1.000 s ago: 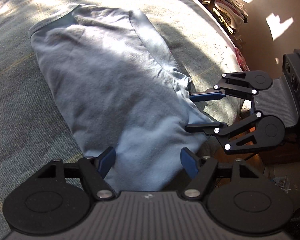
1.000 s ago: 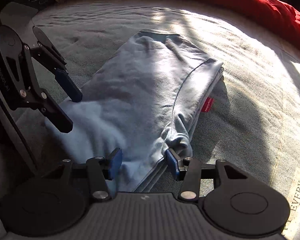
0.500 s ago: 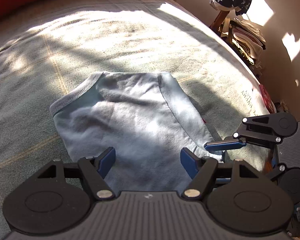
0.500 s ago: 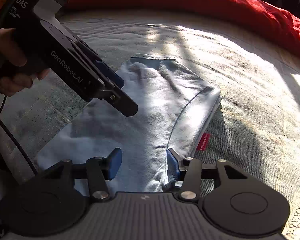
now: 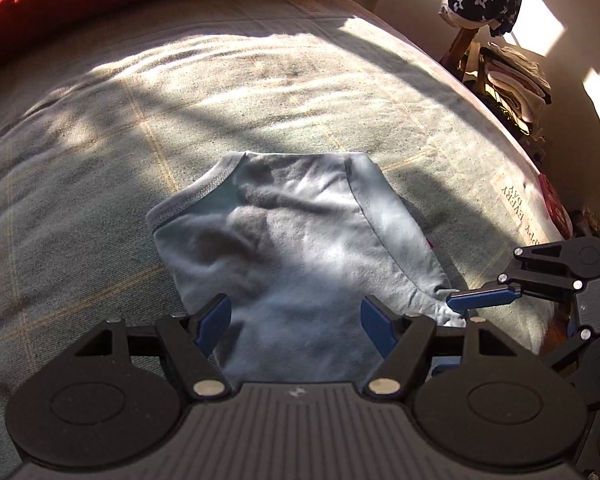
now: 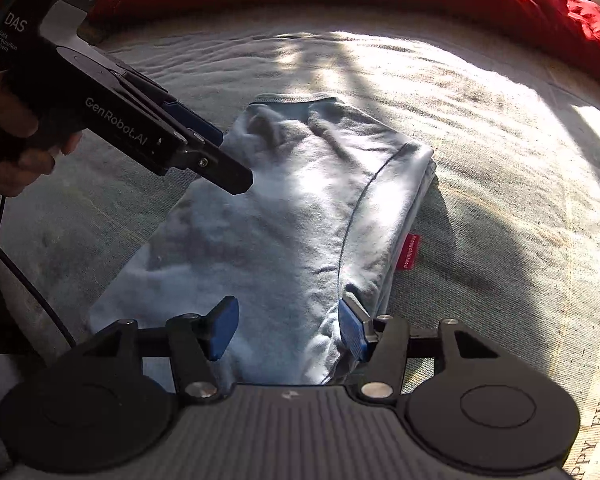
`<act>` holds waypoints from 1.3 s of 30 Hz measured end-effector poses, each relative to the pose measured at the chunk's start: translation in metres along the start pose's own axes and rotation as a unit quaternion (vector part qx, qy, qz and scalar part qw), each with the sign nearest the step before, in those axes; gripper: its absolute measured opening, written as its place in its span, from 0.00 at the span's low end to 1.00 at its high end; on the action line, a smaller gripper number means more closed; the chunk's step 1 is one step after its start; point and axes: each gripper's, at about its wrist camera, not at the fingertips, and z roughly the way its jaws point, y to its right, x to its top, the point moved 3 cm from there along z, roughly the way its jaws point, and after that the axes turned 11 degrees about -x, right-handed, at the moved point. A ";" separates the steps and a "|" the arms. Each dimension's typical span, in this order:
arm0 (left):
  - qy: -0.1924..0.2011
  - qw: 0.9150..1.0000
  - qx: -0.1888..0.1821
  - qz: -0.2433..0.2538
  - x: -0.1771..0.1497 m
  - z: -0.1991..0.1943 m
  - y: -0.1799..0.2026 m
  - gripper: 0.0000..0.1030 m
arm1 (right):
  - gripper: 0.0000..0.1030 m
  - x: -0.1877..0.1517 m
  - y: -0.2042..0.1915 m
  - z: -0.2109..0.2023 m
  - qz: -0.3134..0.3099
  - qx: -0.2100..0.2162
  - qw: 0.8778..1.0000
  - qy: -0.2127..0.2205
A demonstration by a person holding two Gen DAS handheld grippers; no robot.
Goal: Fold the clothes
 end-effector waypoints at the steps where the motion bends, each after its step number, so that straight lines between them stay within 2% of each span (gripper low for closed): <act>1: -0.001 1.000 0.003 -0.005 -0.003 0.001 -0.001 0.69 | 0.58 -0.001 -0.001 0.000 0.001 0.000 1.000 -0.001; 8: -0.030 0.999 0.004 -0.015 -0.021 0.020 -0.005 0.69 | 0.59 -0.006 -0.004 -0.001 0.005 0.004 1.000 -0.011; 13: -0.012 0.999 0.006 -0.033 -0.016 0.005 -0.011 0.69 | 0.61 -0.009 -0.005 -0.002 0.009 0.006 1.000 -0.018; 17: -0.004 0.998 0.010 -0.069 -0.015 -0.005 -0.026 0.69 | 0.62 -0.007 0.000 -0.005 0.018 0.006 1.000 -0.019; 19: -0.002 0.996 0.009 -0.086 -0.017 -0.008 -0.033 0.69 | 0.65 -0.006 0.003 -0.007 0.022 0.005 1.000 -0.020; 23: 0.000 0.993 0.010 -0.115 -0.023 -0.008 -0.043 0.69 | 0.66 -0.004 0.007 -0.007 0.032 0.009 0.999 -0.022; 33: 0.008 0.989 -0.002 -0.148 -0.033 -0.003 -0.049 0.73 | 0.68 0.000 0.012 -0.008 0.047 0.022 0.998 -0.026; 39: 0.016 0.985 -0.005 -0.174 -0.039 -0.002 -0.054 0.75 | 0.80 0.001 0.029 -0.011 0.090 0.038 0.995 -0.021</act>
